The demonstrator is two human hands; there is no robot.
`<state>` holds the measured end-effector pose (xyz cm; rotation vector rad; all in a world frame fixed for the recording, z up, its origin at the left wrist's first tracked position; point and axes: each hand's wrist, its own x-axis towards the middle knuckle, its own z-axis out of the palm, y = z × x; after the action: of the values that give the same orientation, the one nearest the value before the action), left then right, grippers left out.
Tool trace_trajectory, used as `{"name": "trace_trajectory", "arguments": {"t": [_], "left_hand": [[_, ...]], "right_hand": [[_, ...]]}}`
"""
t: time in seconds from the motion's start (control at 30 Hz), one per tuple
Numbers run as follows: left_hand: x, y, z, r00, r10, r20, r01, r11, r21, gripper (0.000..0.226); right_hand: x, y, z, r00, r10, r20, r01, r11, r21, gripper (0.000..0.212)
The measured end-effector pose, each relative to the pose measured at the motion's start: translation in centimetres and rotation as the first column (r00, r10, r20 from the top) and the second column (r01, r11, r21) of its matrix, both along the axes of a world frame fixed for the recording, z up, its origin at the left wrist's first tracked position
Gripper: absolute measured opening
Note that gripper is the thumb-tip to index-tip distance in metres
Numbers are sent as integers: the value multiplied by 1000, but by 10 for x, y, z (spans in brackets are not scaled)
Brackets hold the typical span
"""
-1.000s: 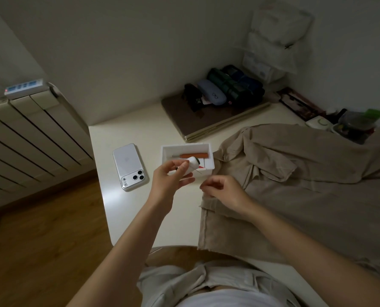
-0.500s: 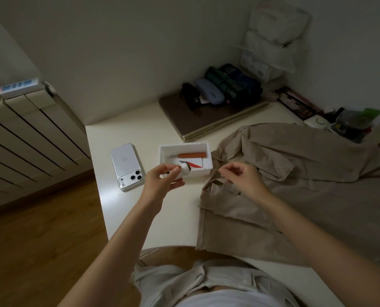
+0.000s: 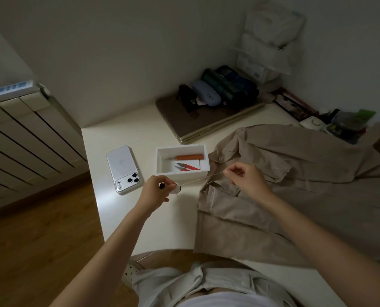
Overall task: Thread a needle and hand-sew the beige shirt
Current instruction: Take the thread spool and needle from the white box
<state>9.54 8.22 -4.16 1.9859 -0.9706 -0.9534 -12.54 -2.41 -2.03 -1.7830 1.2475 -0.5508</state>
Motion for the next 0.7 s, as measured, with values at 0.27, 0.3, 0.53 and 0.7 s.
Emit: {"name": "trace_trajectory", "arguments": {"t": [0.27,0.3,0.53,0.7], "left_hand": [[-1,-7,-13,939,-92,331,84,996,36,6],[-3,-7,-11,931,-82,355,83,996,11,6],[-33,-15,18,950,-42,308,119,965,-233,8],[-55,-26,25,962,-186,198,228,949,-217,5]], "right_hand": [[-2,5,-6,999,-14,-34,15,1000,23,4],[-2,5,-6,999,-21,-26,22,999,26,5],[-4,5,-3,999,-7,-33,7,1000,-3,4],[-3,13,1,996,58,-75,-66,992,-108,3]]}}
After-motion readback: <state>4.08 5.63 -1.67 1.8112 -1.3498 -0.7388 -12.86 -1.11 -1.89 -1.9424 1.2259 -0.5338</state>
